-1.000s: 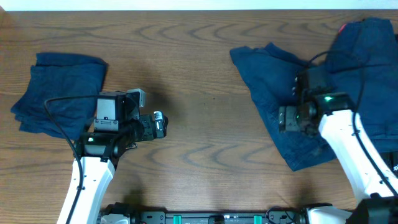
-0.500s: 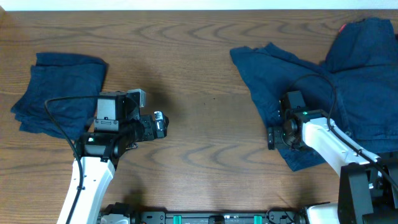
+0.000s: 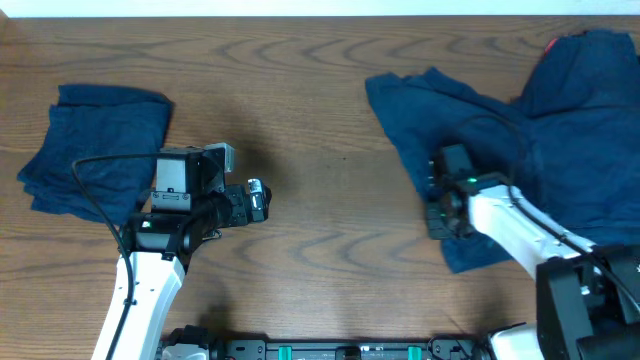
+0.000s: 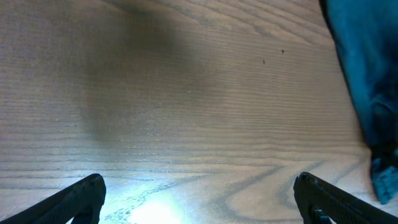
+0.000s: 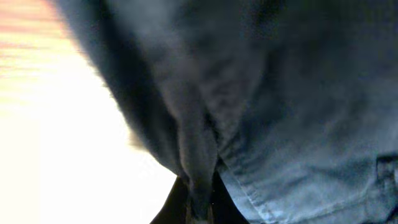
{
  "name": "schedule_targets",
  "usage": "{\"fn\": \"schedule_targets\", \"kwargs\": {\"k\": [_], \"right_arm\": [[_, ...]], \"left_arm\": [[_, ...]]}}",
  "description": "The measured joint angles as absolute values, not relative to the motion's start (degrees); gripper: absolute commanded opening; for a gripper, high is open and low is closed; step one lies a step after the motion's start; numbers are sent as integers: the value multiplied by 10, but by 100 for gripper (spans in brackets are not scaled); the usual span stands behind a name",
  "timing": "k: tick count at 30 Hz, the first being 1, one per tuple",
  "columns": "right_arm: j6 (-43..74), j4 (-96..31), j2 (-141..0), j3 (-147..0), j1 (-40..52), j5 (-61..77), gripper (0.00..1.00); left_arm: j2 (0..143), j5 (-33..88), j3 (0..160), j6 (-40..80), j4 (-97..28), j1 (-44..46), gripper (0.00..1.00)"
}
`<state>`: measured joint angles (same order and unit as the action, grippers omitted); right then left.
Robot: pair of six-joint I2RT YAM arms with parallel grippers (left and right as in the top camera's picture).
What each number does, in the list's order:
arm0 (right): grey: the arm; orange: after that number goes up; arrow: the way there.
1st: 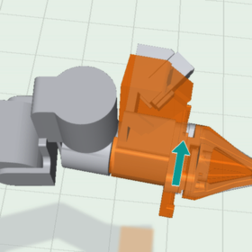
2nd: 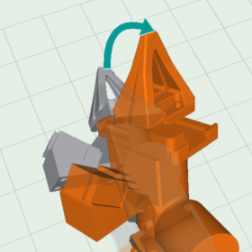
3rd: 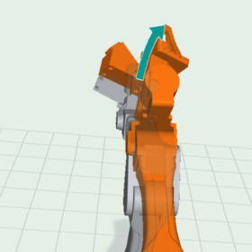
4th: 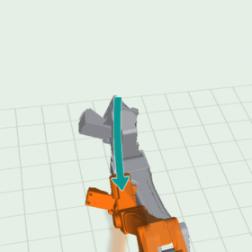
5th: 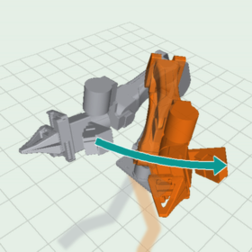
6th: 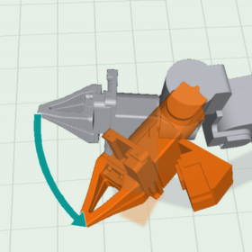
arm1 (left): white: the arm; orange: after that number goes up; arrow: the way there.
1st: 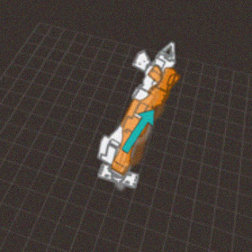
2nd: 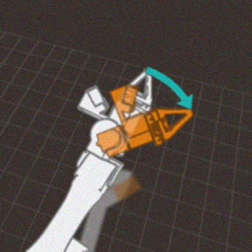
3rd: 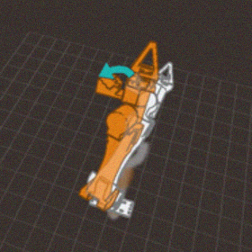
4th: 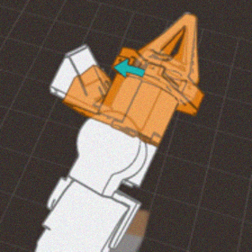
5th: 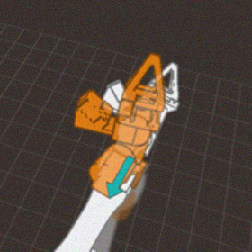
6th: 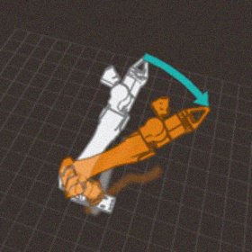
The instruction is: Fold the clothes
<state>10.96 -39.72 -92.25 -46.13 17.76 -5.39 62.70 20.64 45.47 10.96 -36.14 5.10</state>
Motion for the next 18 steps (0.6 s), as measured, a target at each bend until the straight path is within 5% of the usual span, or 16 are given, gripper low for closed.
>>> {"fn": "schedule_targets", "kwargs": {"k": [7, 9, 11, 14, 18], "right_arm": [[113, -317, -931, -556, 334, 1, 10], [119, -281, -931, -577, 371, 12, 36], [122, -258, -930, -585, 397, 20, 80], [122, -256, -930, -587, 419, 22, 99], [130, -277, -930, -587, 415, -3, 99]], "left_arm": [[627, 206, 455, 110, -358, 51, 98], [627, 206, 455, 110, -357, 51, 98], [627, 206, 455, 110, -357, 51, 98], [627, 206, 455, 110, -357, 51, 98], [627, 206, 455, 110, -357, 51, 98]]}}
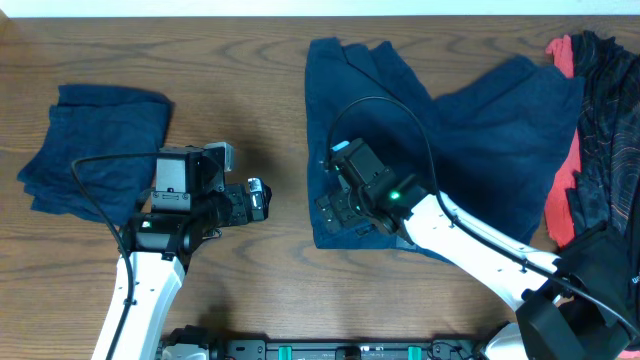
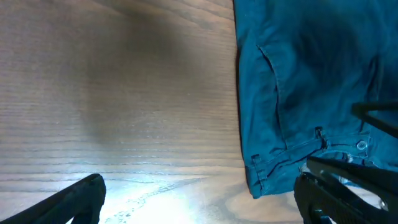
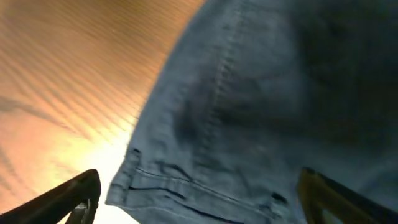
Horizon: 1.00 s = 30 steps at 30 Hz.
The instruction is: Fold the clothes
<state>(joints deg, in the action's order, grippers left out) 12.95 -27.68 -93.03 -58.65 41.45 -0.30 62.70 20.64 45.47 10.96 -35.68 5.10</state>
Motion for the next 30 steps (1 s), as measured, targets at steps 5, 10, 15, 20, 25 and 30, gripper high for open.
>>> {"fn": "schedule_targets", "kwargs": {"k": [5, 10, 15, 20, 25, 30], "right_arm": [[158, -322, -908, -586, 374, -66, 99], [170, -345, -827, -586, 295, -99, 99], [175, -380, -757, -587, 225, -108, 99], [176, -427, -747, -587, 183, -110, 99], [176, -451, -747, -587, 171, -110, 99], [176, -452, -747, -587, 170, -110, 99]], "left_arm": [[627, 206, 455, 110, -356, 51, 98], [648, 211, 455, 115, -353, 64, 98], [705, 224, 455, 151, -326, 122, 98], [779, 228, 455, 195, -277, 203, 98], [850, 233, 455, 248, -234, 254, 99], [918, 235, 455, 298, -192, 273, 76]]}}
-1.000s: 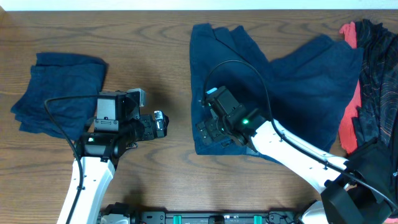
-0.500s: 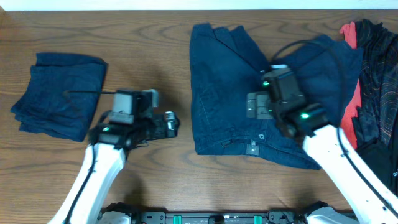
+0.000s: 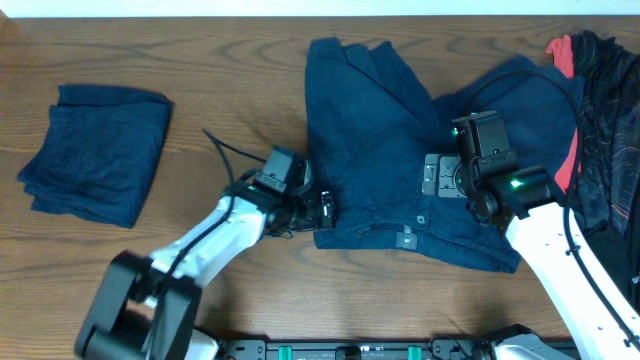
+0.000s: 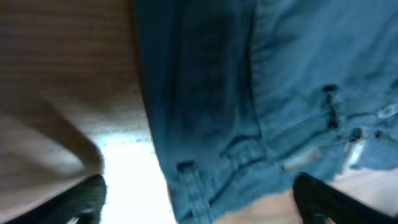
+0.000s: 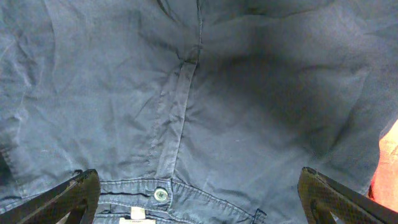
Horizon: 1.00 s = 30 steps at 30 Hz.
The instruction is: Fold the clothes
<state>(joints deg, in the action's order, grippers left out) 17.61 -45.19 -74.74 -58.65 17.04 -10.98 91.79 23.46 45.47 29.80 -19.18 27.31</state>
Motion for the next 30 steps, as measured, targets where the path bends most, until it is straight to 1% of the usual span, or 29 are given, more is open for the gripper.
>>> {"fn": "schedule_targets", "kwargs": {"k": [4, 6, 7, 8, 9, 10, 11, 16, 20, 22, 24, 27, 28, 30], "right_arm": [[176, -452, -747, -587, 170, -110, 99], [176, -452, -747, -587, 170, -110, 99], [176, -452, -747, -587, 170, -110, 99], [176, -452, -747, -587, 170, -110, 99], [176, -452, -747, -587, 170, -110, 99], [176, -452, -747, -587, 170, -110, 99], [176, -452, -747, -587, 170, -110, 99], [176, -454, -747, -587, 170, -110, 99], [176, -460, -747, -587, 170, -110, 99], [176, -462, -747, -587, 170, -110, 99], [176, -462, -747, -587, 170, -110, 99], [176, -462, -747, -587, 170, -110, 99], [177, -462, -747, -587, 170, -110, 99], [179, -462, -747, -587, 170, -110, 99]], "left_arm": [[939, 237, 455, 312, -178, 287, 47], [940, 236, 455, 319, -178, 296, 37], [940, 237, 455, 318, -177, 301, 29], [940, 237, 455, 321, -178, 304, 22], [940, 236, 455, 320, -178, 308, 19], [940, 237, 455, 321, -177, 310, 8], [940, 236, 455, 320, -177, 313, 6], [940, 236, 455, 322, -180, 316, 6], [932, 192, 458, 306, -228, 294, 6], [918, 150, 458, 284, -254, 267, 6], [896, 89, 463, 257, -270, 221, 6], [872, 25, 490, 223, -261, 146, 6], [866, 10, 509, 212, -254, 117, 8], [862, -10, 550, 195, -246, 73, 47]]}}
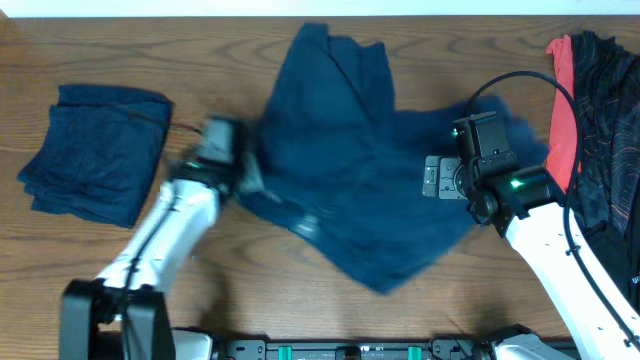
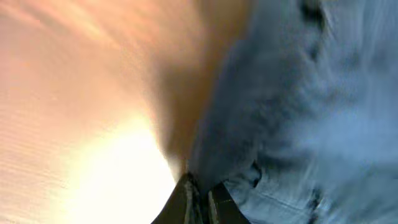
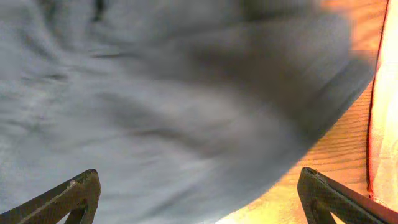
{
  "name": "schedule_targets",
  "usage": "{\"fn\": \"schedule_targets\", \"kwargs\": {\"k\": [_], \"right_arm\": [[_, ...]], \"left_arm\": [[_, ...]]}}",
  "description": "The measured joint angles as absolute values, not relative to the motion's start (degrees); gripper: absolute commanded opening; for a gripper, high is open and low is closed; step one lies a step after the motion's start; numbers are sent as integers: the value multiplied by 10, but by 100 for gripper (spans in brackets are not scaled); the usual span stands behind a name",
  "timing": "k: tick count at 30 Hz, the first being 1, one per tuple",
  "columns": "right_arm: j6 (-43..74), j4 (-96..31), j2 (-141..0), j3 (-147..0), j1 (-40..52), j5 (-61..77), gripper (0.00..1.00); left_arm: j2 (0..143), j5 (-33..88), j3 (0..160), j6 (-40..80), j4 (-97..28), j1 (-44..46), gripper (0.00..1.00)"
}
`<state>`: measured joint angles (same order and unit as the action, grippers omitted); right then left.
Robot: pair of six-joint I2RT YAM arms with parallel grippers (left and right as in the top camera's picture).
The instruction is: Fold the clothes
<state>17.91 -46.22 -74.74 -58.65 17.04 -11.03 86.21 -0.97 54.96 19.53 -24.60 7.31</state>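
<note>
A dark blue pair of shorts [image 1: 350, 170] lies spread and motion-blurred across the middle of the table. My left gripper [image 1: 245, 178] is shut on its left edge; the left wrist view shows the jaws [image 2: 200, 198] pinched together on a fold of the blue cloth [image 2: 298, 112]. My right gripper [image 1: 434, 177] hovers open over the right part of the shorts. In the right wrist view its fingers [image 3: 79, 194] stand wide apart above the blurred cloth [image 3: 161, 106], holding nothing.
A folded dark blue garment [image 1: 95, 150] lies at the left. A heap of red and black clothes [image 1: 590, 100] sits at the right edge. Bare wooden table [image 1: 250, 290] shows along the front.
My left gripper, then open at the waistband's left corner, is now shut on the shorts and farther left. The shorts have shifted left with it. The right gripper stays open in place.
First my right gripper was shut on the shorts at the right while the left waited open. Then the shorts lay mid-table with the right gripper open. Later the right had drawn back and the left reached the waistband. Now the left holds it, farther left.
</note>
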Motion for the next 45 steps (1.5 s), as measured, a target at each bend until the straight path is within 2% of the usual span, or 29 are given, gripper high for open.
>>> {"fn": "schedule_targets", "kwargs": {"k": [1, 2, 5, 8, 12, 17, 20, 25, 34, 45], "right_arm": [[181, -462, -747, -587, 170, -110, 99], [183, -463, -747, -587, 170, -110, 99], [186, -463, -747, -587, 170, -110, 99], [190, -462, -747, -587, 170, -112, 99], [194, -461, -747, -587, 170, -116, 99], [199, -461, -747, -587, 170, -123, 99], [200, -461, -747, -587, 170, -125, 99], [204, -467, -747, -587, 170, -126, 99], [204, -477, -747, -587, 170, -127, 99], [204, -478, -747, -587, 170, -127, 99]], "left_arm": [[861, -17, 572, 193, -243, 51, 58], [860, -18, 588, 191, -244, 36, 64], [853, 14, 627, 185, -277, 0, 75], [850, 97, 635, 186, -344, -6, 78], [850, 188, 632, 186, -485, 16, 78], [850, 237, 625, 187, -595, 72, 55], [850, 245, 606, 187, -602, 111, 52], [850, 256, 549, 222, -546, 158, 52], [851, 236, 443, 311, -348, 161, 52], [863, 184, 433, 371, -305, 161, 52]]}}
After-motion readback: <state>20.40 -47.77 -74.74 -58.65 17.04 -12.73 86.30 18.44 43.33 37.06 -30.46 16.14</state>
